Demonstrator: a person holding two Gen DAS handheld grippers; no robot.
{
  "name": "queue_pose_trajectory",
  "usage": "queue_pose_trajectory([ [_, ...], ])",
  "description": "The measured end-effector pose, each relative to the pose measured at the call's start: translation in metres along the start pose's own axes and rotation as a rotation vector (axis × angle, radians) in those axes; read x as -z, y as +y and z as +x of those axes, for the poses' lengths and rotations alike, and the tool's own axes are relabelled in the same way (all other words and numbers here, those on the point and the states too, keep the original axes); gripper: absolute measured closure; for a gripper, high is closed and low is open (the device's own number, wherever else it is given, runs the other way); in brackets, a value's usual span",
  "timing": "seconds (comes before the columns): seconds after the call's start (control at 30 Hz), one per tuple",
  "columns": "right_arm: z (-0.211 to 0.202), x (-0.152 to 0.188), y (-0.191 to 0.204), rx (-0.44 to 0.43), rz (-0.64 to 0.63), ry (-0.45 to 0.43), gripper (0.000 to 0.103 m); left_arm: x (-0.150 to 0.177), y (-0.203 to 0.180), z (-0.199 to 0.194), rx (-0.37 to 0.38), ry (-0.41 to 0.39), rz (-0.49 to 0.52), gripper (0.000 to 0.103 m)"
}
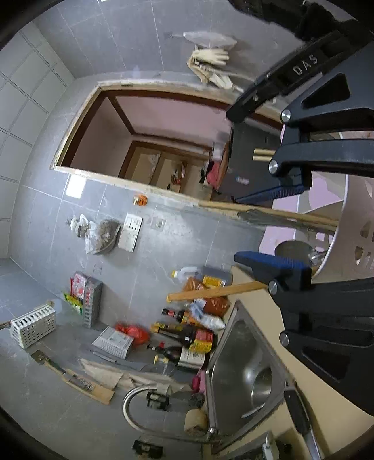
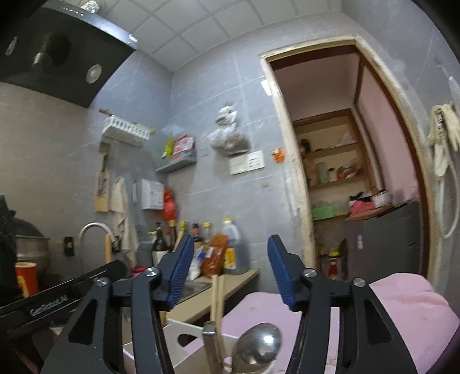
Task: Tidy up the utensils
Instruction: 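Open both tools to drop the fork and peeler into the caddy, then move both tools down to the two wooden chopsticks on the cloth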
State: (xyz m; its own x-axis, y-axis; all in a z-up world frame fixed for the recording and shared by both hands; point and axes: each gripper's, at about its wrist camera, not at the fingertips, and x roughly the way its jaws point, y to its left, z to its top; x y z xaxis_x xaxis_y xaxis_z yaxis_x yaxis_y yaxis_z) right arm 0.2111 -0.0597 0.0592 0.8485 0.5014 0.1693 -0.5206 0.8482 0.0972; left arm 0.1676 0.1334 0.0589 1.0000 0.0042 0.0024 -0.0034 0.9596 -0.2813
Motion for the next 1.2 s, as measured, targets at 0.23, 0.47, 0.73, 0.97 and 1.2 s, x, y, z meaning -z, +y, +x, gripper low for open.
queue_pose_trajectory([
  [0.23,-0.011,-0.013,-0.012,0.093,0.011,-0.016,0.023,-0.004,-0.001,-0.004,-0.015,-0.021,-0.01,0.048],
  [0.47,-0.037,-0.026,-0.029,0.128,-0.042,0.025,0.002,-0.007,-0.01,-0.01,0.01,-0.016,-0.029,0.002],
  [0.73,-0.073,-0.032,-0.064,0.153,-0.09,0.134,0.0,0.009,-0.05,-0.022,0.096,0.035,0.053,0.002],
  [0.97,-0.1,-0.034,-0.091,0.195,-0.117,0.233,0.0,0.032,-0.094,-0.017,0.202,0.221,0.127,0.002],
  [1.2,-0.118,-0.026,-0.115,0.198,-0.176,0.338,0.0,0.05,-0.126,-0.01,0.255,0.416,0.161,0.002],
])
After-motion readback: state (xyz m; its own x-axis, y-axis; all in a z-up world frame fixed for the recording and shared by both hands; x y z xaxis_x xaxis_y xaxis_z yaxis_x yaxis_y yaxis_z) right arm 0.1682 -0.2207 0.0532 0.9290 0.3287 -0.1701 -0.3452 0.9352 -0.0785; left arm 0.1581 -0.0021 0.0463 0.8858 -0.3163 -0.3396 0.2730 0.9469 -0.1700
